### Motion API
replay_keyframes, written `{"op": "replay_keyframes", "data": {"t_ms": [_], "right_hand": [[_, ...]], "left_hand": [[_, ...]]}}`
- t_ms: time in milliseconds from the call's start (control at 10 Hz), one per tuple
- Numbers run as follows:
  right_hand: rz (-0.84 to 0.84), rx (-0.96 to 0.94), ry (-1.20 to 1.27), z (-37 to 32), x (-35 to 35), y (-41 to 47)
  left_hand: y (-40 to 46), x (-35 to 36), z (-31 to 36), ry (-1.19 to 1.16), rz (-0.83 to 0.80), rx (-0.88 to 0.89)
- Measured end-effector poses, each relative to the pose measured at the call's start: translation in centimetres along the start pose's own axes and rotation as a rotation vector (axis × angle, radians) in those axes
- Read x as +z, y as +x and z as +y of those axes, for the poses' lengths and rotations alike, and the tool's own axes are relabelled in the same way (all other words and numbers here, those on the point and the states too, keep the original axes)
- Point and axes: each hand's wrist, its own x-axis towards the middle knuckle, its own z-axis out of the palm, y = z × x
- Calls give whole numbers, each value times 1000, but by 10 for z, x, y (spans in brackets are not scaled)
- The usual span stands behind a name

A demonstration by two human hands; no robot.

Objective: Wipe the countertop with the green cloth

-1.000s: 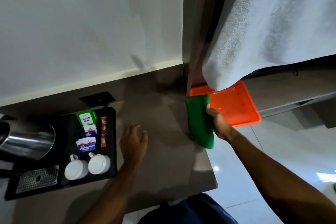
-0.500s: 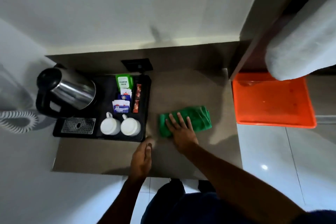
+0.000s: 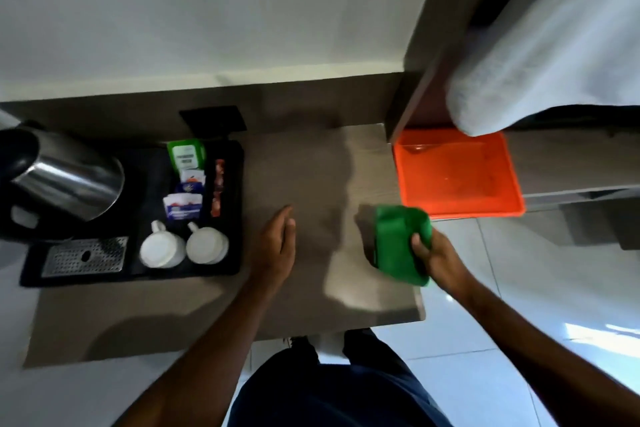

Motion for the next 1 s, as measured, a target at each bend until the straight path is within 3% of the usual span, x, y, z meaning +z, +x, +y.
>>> {"op": "replay_keyframes", "data": {"t_ms": [100,400,500,700,1000], "right_hand": [[38,102,254,-34,-34,55],[-154,383,438,-1,-83,180],[-103,419,477,16,-94,202],[-10,403,281,20,-111,225],[459,140,-344,-34,-105,181]], "left_hand": [[21,20,27,-23,-17,58],[29,65,53,-4,46,19],[29,76,52,9,78,10],[33,88,58,110,79,1],[28,79,79,187,114,84]]}}
